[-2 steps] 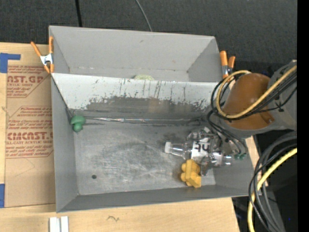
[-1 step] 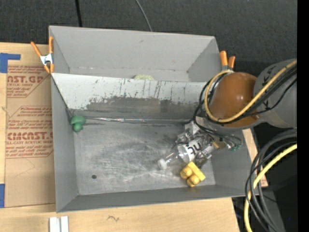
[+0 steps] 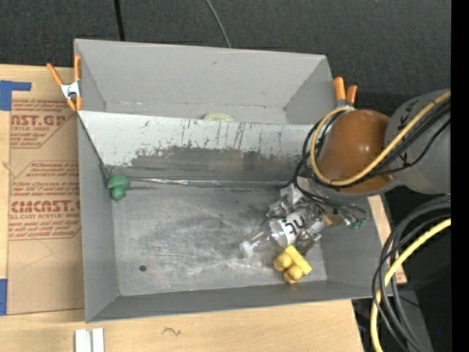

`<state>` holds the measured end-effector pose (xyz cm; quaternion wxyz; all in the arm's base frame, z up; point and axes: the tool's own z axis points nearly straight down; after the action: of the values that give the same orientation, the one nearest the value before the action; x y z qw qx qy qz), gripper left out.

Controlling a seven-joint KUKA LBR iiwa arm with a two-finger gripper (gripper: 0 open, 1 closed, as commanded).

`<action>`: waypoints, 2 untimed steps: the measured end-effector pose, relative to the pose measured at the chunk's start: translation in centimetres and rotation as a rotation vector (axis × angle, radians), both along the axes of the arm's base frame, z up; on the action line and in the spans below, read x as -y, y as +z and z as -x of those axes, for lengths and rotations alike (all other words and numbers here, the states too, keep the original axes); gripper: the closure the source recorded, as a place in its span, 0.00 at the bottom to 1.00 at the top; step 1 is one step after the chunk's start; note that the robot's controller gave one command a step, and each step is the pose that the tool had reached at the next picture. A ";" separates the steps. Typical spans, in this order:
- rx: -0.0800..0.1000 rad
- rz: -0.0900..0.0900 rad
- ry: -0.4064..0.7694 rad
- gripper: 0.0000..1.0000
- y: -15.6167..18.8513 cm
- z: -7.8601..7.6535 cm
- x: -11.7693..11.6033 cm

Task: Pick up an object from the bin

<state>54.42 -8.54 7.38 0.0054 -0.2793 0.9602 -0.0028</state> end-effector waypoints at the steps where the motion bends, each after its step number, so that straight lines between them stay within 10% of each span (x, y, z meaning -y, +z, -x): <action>1: 0.016 -0.002 0.144 1.00 0.7 1.0 1.1; 2: -0.009 -0.001 0.171 1.00 2.8 0.8 -1.7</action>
Offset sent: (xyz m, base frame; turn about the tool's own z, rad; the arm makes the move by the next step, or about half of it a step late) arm 0.0036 0.0591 0.0471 -0.0891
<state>53.63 -6.81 10.16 0.0016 -0.3603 0.9328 -0.0004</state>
